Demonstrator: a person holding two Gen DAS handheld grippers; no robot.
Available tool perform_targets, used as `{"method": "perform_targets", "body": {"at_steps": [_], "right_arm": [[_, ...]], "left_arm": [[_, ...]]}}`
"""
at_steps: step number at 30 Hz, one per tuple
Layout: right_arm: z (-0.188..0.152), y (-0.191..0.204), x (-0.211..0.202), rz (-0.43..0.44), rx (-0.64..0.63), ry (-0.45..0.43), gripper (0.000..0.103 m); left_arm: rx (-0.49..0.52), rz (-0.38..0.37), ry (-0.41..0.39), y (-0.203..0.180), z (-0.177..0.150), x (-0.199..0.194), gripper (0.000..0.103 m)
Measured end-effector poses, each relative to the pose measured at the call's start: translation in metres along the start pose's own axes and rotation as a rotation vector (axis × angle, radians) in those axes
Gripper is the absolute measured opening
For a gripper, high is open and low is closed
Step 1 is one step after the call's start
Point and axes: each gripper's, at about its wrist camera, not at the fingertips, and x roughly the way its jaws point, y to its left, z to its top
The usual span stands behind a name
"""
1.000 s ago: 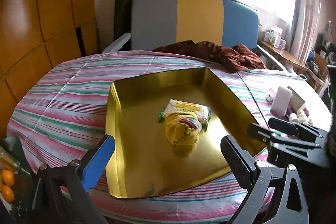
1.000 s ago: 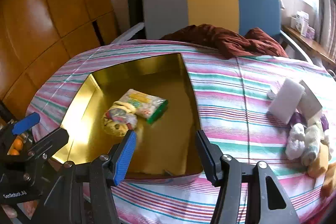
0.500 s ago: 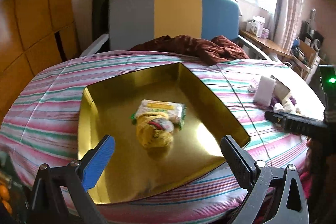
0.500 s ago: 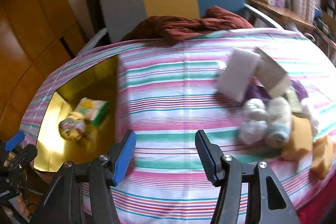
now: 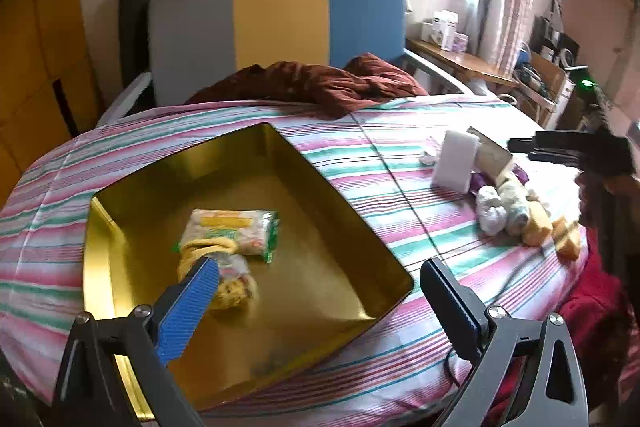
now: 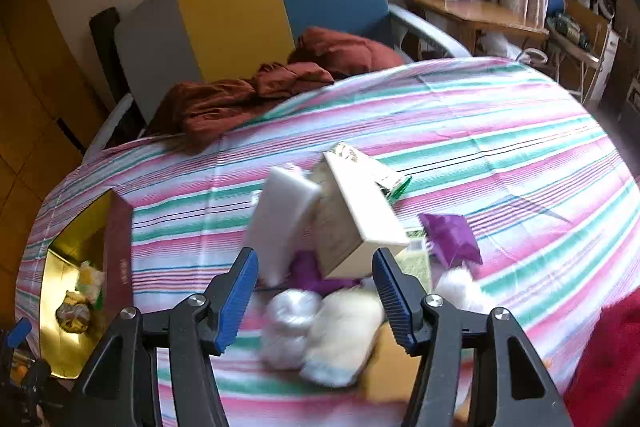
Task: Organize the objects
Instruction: 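Move both tools back toward the remaining items, then grasp the white sponge block with left tool while right tool grasps white printed box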
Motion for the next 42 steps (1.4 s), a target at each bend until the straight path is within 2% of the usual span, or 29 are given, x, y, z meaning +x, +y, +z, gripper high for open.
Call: {"method": "perform_targets", "body": {"at_steps": [5, 12, 18, 23, 33, 40, 42], "right_arm": [[0.018, -0.027, 0.032, 0.008, 0.007, 0.052, 0.060], [0.032, -0.046, 0.064, 0.097, 0.032, 0.100, 0.061], [0.037, -0.047, 0.077, 0.151, 0.012, 0.124, 0.061], [0.040, -0.042, 0.084, 0.164, -0.020, 0.134, 0.061], [0.033, -0.030, 0.087, 0.211, -0.072, 0.192, 0.060], [0.030, -0.026, 0.094, 0.177, -0.085, 0.212, 0.060], [0.030, -0.023, 0.092, 0.160, -0.114, 0.196, 0.056]], "left_arm": [[0.025, -0.048, 0.001, -0.013, 0.012, 0.007, 0.101], [0.021, -0.099, 0.014, -0.027, 0.035, 0.022, 0.101], [0.051, -0.127, 0.012, -0.044, 0.053, 0.034, 0.101], [0.087, -0.147, 0.017, -0.062, 0.068, 0.049, 0.101], [0.068, -0.215, 0.119, -0.097, 0.089, 0.097, 0.098], [0.054, -0.231, 0.184, -0.114, 0.101, 0.136, 0.092], [0.055, -0.236, 0.194, -0.118, 0.102, 0.147, 0.090]]}}
